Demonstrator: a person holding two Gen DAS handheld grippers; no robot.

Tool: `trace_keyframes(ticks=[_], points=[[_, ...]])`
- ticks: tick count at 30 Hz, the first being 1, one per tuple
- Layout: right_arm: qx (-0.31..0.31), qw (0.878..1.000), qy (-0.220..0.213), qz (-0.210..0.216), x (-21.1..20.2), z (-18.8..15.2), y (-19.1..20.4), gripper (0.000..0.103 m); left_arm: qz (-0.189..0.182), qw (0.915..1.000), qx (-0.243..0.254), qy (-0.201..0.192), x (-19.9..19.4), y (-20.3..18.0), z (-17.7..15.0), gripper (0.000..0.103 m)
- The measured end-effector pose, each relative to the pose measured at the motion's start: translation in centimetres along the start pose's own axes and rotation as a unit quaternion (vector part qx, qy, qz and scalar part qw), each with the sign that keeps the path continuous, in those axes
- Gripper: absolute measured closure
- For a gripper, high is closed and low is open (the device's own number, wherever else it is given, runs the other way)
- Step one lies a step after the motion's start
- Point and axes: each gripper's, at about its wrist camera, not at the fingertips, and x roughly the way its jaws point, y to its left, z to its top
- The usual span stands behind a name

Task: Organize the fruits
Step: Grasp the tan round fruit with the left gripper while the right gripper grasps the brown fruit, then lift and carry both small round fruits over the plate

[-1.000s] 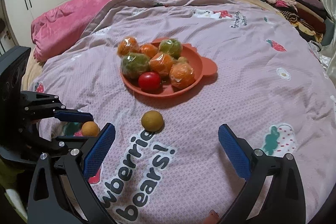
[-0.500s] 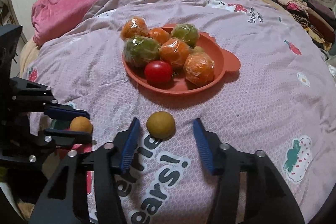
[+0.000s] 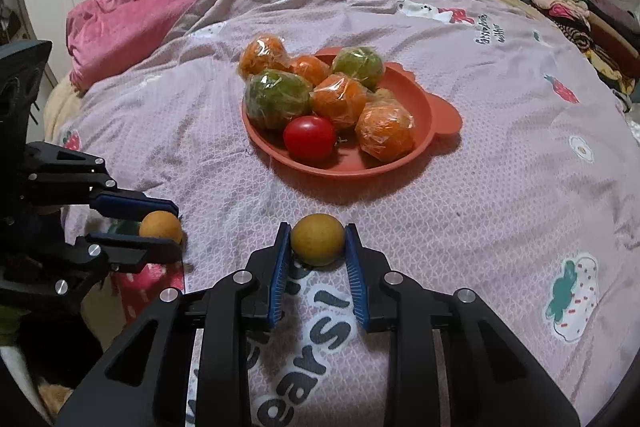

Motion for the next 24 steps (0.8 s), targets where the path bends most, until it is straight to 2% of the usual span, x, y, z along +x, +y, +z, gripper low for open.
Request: trace_keyframes(ticks=[9, 14, 24], points=[[0.015, 0.999, -0.03, 0.005, -2.3, 0.6, -1.1, 0.077, 0.005, 0.9999, -0.004, -0.011, -0.6, 0.2, 1.7, 0.084], [0.015, 0.999, -0.043, -0.009, -3.2, 1.3, -1.9, 0.077, 0.011, 0.9997, -0.004, -0.023, -1.2, 0.4, 3.3, 0.084], [0.021, 0.997, -0.074, -0.013, -4.9, 3.9, -3.7, 0.077, 0.007, 0.9991, 0.018, -0.037, -1.0, -0.9, 6.9, 0.084]])
